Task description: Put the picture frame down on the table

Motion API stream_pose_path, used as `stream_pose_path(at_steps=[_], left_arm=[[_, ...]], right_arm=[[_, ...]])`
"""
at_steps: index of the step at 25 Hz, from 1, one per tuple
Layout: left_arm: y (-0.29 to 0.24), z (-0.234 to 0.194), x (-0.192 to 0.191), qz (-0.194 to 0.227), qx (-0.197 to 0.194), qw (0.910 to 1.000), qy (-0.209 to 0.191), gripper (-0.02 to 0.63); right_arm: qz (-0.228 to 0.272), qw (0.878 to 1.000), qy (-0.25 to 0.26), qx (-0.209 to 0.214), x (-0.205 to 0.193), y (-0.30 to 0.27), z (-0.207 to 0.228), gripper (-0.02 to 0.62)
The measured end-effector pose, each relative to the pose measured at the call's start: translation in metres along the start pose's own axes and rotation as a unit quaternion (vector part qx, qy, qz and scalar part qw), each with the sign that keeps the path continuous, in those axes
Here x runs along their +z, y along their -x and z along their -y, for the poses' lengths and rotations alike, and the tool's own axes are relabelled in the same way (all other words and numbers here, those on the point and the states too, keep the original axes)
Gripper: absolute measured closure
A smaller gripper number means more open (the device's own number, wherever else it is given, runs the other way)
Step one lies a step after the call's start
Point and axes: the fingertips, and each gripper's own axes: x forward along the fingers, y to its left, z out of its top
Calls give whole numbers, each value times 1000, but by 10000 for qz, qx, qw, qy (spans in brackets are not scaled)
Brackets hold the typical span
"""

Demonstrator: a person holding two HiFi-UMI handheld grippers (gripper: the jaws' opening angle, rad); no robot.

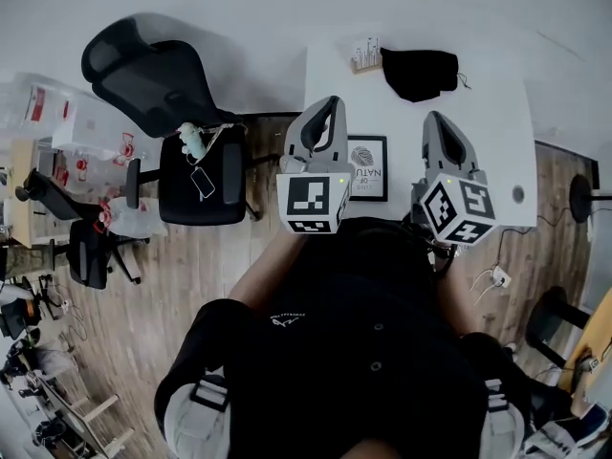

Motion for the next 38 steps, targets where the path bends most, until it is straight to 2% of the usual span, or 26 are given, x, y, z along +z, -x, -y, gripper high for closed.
stream_pose_path(at_steps=[6, 13, 21, 29, 38], left_arm=[[-9, 0, 38, 390, -60, 9991, -166, 600], [-4, 4, 71, 732, -113, 9972, -33, 600], [5, 16, 48, 584, -135, 9981, -116, 600], [13, 24, 17, 215, -227, 9995, -17, 600], [18, 29, 39, 565, -389, 9976, -96, 600]], right_arm=[[380, 9991, 191, -7, 36, 7, 3, 597], [828, 9958, 382, -8, 74, 22, 6, 597], [926, 9936, 648, 88, 65, 33, -4, 597], [716, 9963, 472, -18, 38, 41, 0, 597], [807, 9953, 538, 61, 48, 43, -12, 597]])
